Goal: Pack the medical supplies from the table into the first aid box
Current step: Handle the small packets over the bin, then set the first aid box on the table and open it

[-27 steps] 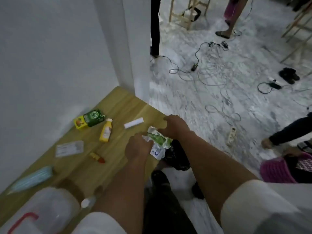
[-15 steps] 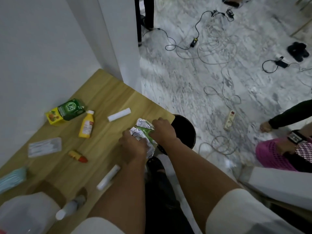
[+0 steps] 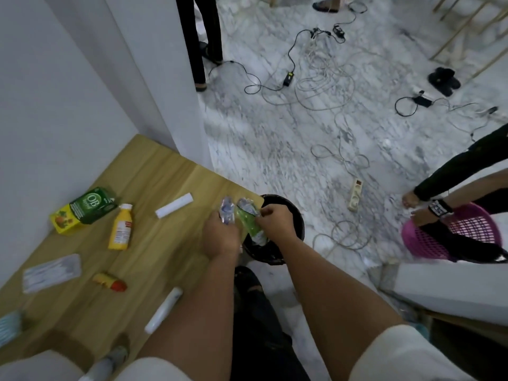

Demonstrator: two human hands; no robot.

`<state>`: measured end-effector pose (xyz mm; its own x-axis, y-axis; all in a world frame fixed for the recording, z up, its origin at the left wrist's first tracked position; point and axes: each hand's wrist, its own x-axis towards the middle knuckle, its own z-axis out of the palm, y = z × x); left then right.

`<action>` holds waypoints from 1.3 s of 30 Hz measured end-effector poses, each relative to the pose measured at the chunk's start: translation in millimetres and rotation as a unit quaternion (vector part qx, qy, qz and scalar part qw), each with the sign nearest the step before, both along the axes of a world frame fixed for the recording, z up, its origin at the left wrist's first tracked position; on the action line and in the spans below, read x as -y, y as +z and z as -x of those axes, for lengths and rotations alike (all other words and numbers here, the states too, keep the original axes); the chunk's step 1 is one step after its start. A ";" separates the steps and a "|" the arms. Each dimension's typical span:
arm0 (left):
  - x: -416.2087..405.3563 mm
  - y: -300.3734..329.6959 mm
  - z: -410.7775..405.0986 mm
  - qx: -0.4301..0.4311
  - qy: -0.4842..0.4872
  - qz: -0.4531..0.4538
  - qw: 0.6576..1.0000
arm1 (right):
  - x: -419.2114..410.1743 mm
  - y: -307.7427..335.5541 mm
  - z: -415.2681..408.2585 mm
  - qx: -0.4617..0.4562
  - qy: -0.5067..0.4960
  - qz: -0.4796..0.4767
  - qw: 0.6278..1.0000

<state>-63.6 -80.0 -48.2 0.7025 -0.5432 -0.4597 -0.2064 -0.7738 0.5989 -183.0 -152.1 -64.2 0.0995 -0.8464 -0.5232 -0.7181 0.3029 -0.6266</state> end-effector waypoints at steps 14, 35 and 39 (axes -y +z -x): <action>88.6 -12.3 96.7 0.024 -0.239 -0.077 0.968 | 49.6 -25.1 102.3 -0.110 -0.062 -0.009 0.992; -209.9 95.5 -245.9 0.343 0.018 0.017 0.939 | -117.4 106.2 -274.9 -0.014 0.485 0.385 0.785; -303.0 94.5 -273.1 0.397 0.105 0.046 0.911 | -192.3 104.2 -322.2 0.058 0.536 0.465 0.702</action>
<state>209.5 223.0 46.3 0.8869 -0.3688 0.2781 -0.4551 -0.8006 0.3898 139.3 40.2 40.0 0.9362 -0.2233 0.2715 -0.1491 -0.9516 -0.2687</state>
